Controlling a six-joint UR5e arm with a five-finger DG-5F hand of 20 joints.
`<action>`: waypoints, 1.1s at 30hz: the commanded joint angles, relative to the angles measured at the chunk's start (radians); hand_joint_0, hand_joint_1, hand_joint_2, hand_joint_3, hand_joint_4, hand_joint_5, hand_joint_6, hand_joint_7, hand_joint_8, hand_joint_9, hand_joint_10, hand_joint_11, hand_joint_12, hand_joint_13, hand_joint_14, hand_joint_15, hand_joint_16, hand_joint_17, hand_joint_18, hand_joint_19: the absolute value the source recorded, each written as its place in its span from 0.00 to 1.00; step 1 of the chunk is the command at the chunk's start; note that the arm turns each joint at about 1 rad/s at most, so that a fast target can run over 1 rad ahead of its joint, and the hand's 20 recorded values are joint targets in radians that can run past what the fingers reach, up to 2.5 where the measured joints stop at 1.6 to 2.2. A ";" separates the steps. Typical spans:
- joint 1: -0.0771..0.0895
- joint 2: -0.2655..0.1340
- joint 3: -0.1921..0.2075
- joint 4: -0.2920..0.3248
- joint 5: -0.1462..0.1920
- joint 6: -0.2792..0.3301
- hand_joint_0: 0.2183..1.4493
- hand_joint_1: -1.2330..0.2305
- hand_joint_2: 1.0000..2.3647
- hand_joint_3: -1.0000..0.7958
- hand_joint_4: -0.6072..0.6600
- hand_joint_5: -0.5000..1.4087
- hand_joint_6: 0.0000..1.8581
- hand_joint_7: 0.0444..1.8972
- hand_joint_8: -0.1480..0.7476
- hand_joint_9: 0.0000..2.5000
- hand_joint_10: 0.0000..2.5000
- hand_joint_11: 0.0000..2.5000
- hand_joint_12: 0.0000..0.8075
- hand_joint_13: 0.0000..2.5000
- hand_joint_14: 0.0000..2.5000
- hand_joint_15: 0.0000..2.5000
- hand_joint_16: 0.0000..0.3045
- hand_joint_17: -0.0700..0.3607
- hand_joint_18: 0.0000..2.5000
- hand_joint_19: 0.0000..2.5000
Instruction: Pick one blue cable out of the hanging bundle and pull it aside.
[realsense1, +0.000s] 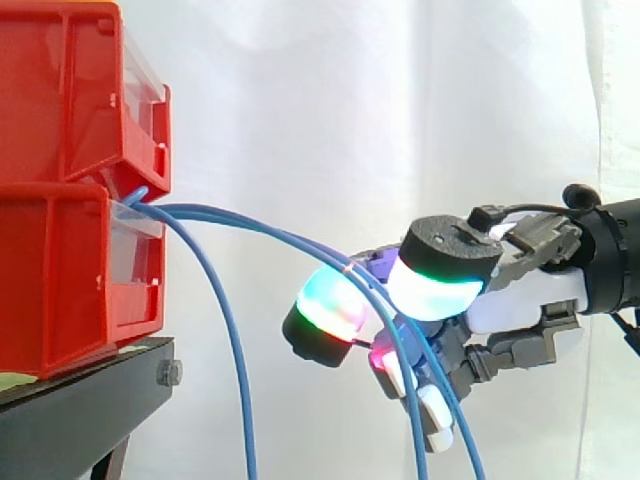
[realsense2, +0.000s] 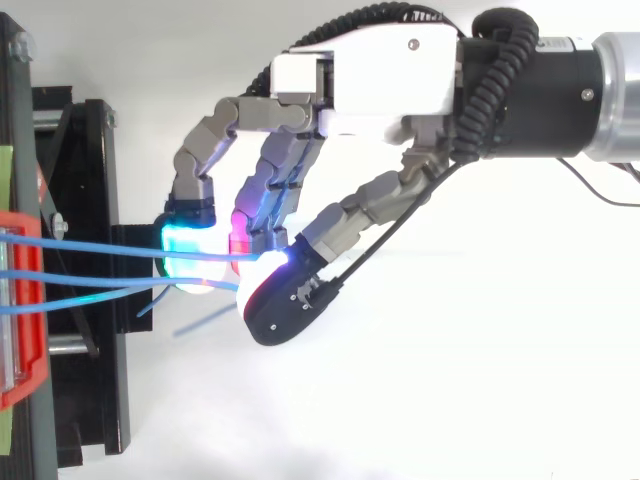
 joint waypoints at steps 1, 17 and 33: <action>-0.003 0.001 0.000 -0.002 -0.003 0.000 0.25 0.34 0.00 0.28 0.50 0.20 0.49 0.39 0.48 0.42 0.01 0.23 0.39 0.42 0.01 0.23 0.16 0.42 0.36 0.21; -0.023 0.021 0.000 -0.017 -0.025 -0.046 0.30 0.41 0.01 0.40 0.47 0.20 0.48 0.48 0.49 0.43 0.01 0.23 0.40 0.41 0.01 0.24 0.16 0.41 0.35 0.22; -0.035 0.027 0.002 -0.032 -0.026 -0.057 0.30 0.34 0.01 0.53 0.43 0.22 0.50 0.47 0.51 0.44 0.01 0.22 0.42 0.43 0.01 0.24 0.18 0.45 0.38 0.21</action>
